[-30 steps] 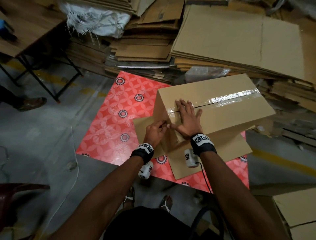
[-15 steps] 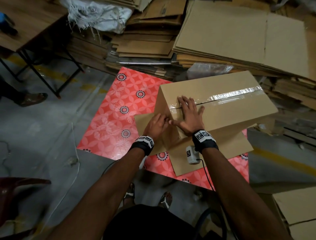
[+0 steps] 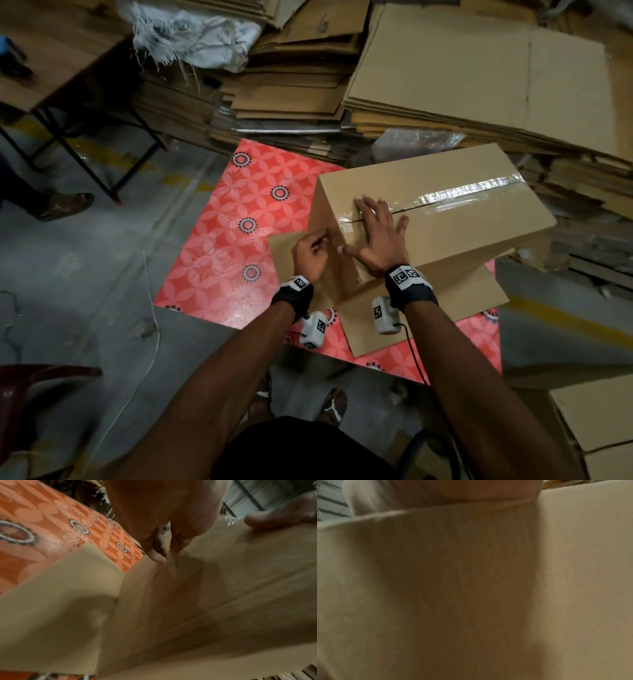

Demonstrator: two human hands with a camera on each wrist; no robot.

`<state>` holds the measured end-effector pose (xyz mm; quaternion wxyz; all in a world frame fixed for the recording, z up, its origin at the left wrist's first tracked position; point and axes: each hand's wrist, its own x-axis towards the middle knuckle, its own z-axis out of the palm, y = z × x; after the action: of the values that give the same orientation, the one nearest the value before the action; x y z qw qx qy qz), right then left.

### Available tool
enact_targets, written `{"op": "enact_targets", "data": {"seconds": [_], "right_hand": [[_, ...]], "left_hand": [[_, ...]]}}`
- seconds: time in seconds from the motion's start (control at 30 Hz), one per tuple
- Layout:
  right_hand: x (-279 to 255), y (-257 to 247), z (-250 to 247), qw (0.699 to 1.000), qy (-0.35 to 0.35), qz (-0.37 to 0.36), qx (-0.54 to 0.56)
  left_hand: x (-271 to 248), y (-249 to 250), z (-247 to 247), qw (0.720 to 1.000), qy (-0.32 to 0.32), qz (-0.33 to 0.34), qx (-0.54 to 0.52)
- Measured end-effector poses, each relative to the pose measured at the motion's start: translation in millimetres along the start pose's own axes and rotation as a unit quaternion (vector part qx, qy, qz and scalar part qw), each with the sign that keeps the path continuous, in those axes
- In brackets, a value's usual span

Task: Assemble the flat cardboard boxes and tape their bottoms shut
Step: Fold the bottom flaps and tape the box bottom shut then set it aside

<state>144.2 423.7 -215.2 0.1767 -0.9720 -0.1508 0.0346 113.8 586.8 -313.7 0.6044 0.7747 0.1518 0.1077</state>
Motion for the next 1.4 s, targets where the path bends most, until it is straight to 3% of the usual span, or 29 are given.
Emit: {"op": "enact_targets", "data": {"seconds": [0.67, 0.8, 0.97, 1.4], "right_hand": [[2.4, 0.6, 3.1, 1.0, -0.01, -0.006, -0.015], [2.6, -0.8, 2.4, 1.0, -0.011, -0.002, -0.012], [2.7, -2.0, 0.6, 1.0, -0.016, 0.0, -0.014], [1.5, -1.8, 0.6, 1.0, -0.005, -0.003, -0.005]], "left_hand": [[18.3, 7.1, 6.9, 0.994, 0.035, -0.096, -0.028], [16.6, 8.1, 8.9, 0.997, 0.021, -0.067, -0.003], [7.6, 3.7, 10.4, 0.991, 0.06, -0.108, -0.04], [2.2, 8.7, 3.1, 0.998, 0.051, -0.026, -0.015]]}}
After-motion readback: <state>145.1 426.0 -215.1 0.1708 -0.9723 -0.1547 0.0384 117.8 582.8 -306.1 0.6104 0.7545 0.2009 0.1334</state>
